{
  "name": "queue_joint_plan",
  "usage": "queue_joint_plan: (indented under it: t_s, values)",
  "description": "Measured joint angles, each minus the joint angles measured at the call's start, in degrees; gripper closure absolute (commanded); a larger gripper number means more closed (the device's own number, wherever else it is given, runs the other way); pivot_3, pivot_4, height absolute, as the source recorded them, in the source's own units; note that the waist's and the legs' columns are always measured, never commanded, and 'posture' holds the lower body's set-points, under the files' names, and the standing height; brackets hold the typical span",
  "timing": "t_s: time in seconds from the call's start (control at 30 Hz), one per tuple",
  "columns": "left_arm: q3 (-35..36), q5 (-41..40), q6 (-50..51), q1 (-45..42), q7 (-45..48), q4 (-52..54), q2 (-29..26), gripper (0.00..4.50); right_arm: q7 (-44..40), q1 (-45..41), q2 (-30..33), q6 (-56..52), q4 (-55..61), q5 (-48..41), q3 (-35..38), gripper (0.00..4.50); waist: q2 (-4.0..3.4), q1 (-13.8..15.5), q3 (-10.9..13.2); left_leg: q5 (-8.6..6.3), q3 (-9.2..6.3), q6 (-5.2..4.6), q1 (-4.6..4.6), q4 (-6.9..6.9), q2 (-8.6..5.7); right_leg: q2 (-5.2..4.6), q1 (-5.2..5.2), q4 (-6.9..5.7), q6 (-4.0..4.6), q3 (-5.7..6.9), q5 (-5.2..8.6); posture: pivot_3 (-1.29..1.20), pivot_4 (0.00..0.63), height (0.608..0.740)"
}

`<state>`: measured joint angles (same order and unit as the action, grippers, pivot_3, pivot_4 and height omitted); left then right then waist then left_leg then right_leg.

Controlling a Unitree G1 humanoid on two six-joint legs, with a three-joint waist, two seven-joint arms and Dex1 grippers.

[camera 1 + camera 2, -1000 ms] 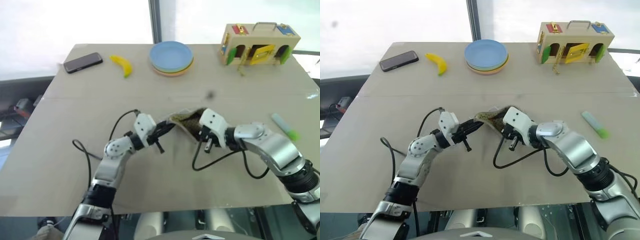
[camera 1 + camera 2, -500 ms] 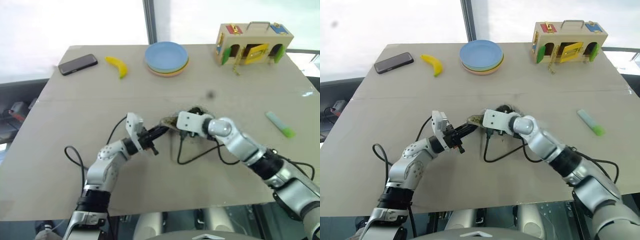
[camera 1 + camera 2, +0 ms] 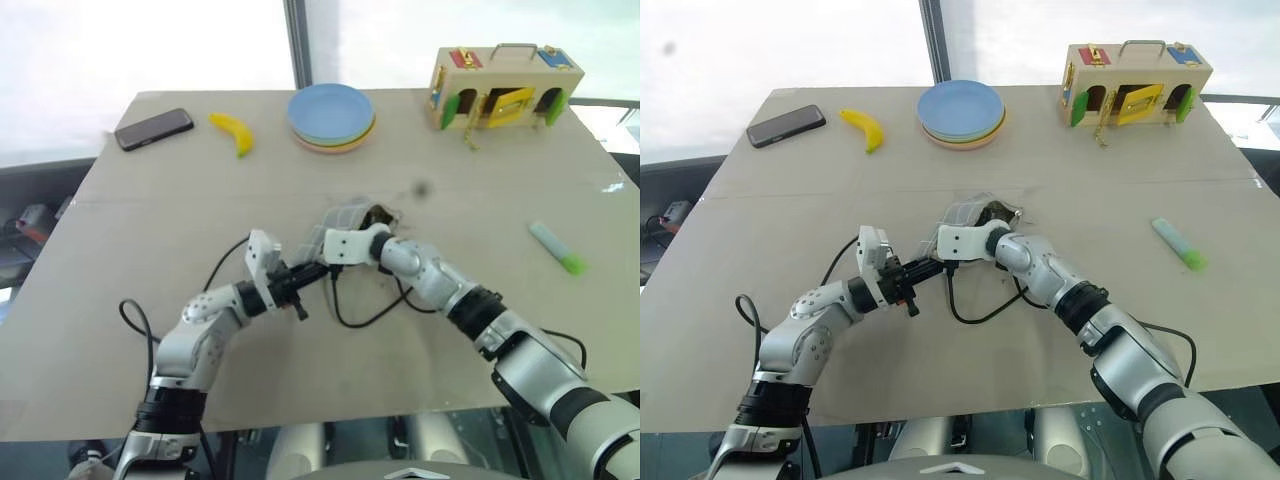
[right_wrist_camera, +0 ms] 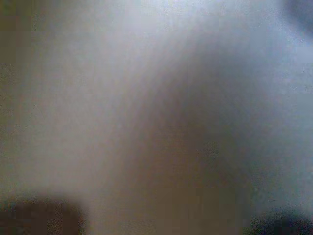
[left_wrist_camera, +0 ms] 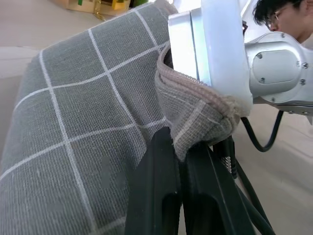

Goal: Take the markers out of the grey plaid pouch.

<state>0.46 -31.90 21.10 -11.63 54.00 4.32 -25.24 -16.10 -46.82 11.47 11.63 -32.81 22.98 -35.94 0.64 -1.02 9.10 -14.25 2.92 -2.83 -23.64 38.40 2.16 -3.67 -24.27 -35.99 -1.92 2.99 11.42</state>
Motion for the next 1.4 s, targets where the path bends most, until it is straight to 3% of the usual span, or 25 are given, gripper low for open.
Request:
queue_joint_plan:
  t_s: [0.1, 0.13, 0.2, 0.23, 0.3, 0.47, 0.57, 0.67, 0.87, 1.2, 1.4]
  values:
    - [0.2, -0.9, 3.4, -1.7, 0.0, 1.3, -0.9, 4.5, 0.1, -1.3, -1.2, 4.5, -4.5, -0.1, 1.7, 2.22, 0.0, 0.0, 0.0, 0.0, 0.03, 0.0, 0.01, 0.0, -0.02, -0.01, 0.01, 0.01, 0.0, -0.05, 0.0, 0.0, 0.15, 0.74]
    - [0.3, -0.9, 4.6, -1.8, -0.3, 1.5, -0.9, 4.5, -0.2, -2.0, -2.1, 6.1, -7.5, -0.1, 2.1, 2.73, 0.01, -0.1, 0.0, 0.0, 0.04, 0.0, 0.03, 0.0, -0.01, 0.01, 0.01, 0.01, 0.0, -0.06, 0.0, 0.0, 0.15, 0.74]
    - [0.1, -0.9, 6.6, -1.8, -0.8, 1.5, -1.1, 4.5, -0.2, -2.6, -3.5, 8.7, -12.3, -0.1, 2.7, 3.26, 0.0, -0.1, 0.0, 0.0, 0.03, 0.0, 0.03, -0.03, -0.01, 0.01, 0.01, 0.01, 0.01, -0.06, 0.0, 0.0, 0.15, 0.74]
    - [0.1, -0.9, 7.3, -1.8, -1.0, 1.6, -1.1, 4.5, 0.1, -2.8, -3.9, 10.0, -14.0, 0.0, 3.1, 3.83, 0.0, -0.1, 0.0, 0.0, 0.02, 0.0, 0.01, -0.04, 0.0, 0.01, 0.0, 0.01, 0.01, -0.04, 0.0, 0.0, 0.15, 0.74]
    - [1.0, -0.9, 7.6, -2.4, -1.8, 2.9, -1.0, 4.5, 0.9, -3.5, -3.6, 11.6, -14.2, 0.3, 4.5, 4.15, 0.03, -0.2, 0.0, 0.0, 0.04, 0.01, 0.04, -0.04, 0.0, 0.0, 0.01, 0.01, 0.01, -0.08, -0.01, 0.0, 0.15, 0.74]
    - [1.3, -1.4, 8.6, -3.4, -1.9, 3.4, -0.6, 4.5, 0.7, -1.8, -2.2, 11.4, -10.7, 0.4, 5.9, 4.2, 0.0, -0.1, 0.0, 0.02, 0.03, 0.04, 0.04, -0.04, 0.0, 0.0, 0.01, -0.02, 0.01, -0.08, -0.01, 0.0, 0.15, 0.74]
    - [2.4, -3.7, 10.3, -5.1, -2.1, 3.1, 0.0, 4.5, -4.9, 3.4, 2.0, 7.2, 1.2, -1.5, 7.9, 4.2, -0.02, 0.3, 0.0, 0.03, 0.0, 0.04, -0.03, -0.03, -0.03, -0.04, 0.01, 0.02, 0.01, -0.05, -0.01, 0.0, 0.15, 0.74]
    - [5.6, -9.5, 16.0, -6.7, -0.4, 0.3, -1.5, 4.5, -19.3, 10.7, 9.2, -6.2, 22.5, -10.8, 11.8, 4.2, -0.02, 0.3, 0.0, 0.01, -0.06, 0.02, -0.05, -0.03, -0.02, -0.03, 0.01, 0.05, 0.0, 0.02, 0.0, 0.0, 0.15, 0.74]
    - [5.6, -9.4, 15.9, -8.4, 2.1, -2.9, -2.4, 4.5, -28.9, 13.4, 14.6, -24.0, 39.8, -17.4, 15.6, 4.2, -0.02, 0.4, 0.0, 0.01, -0.09, 0.02, -0.02, -0.03, -0.02, 0.0, 0.01, 0.03, 0.0, 0.06, 0.01, 0.0, 0.15, 0.74]
    - [4.3, -5.1, 10.8, -10.0, 2.8, -7.3, -1.1, 4.5, -29.9, 16.2, 14.0, -35.1, 50.6, -25.9, 19.4, 4.2, 0.0, 0.5, 0.0, 0.01, -0.06, 0.02, -0.08, -0.01, -0.05, -0.02, 0.01, 0.08, 0.0, 0.06, 0.0, 0.0, 0.15, 0.74]
    - [1.8, 1.6, 2.4, -9.9, 3.2, -8.3, -1.2, 4.5, -24.8, 14.0, 7.3, -47.1, 57.4, -42.2, 33.8, 4.2, -0.01, 0.7, 0.1, 0.01, -0.07, 0.02, -0.06, -0.01, -0.03, -0.01, 0.01, 0.04, 0.01, 0.06, -0.01, 0.0, 0.15, 0.74]
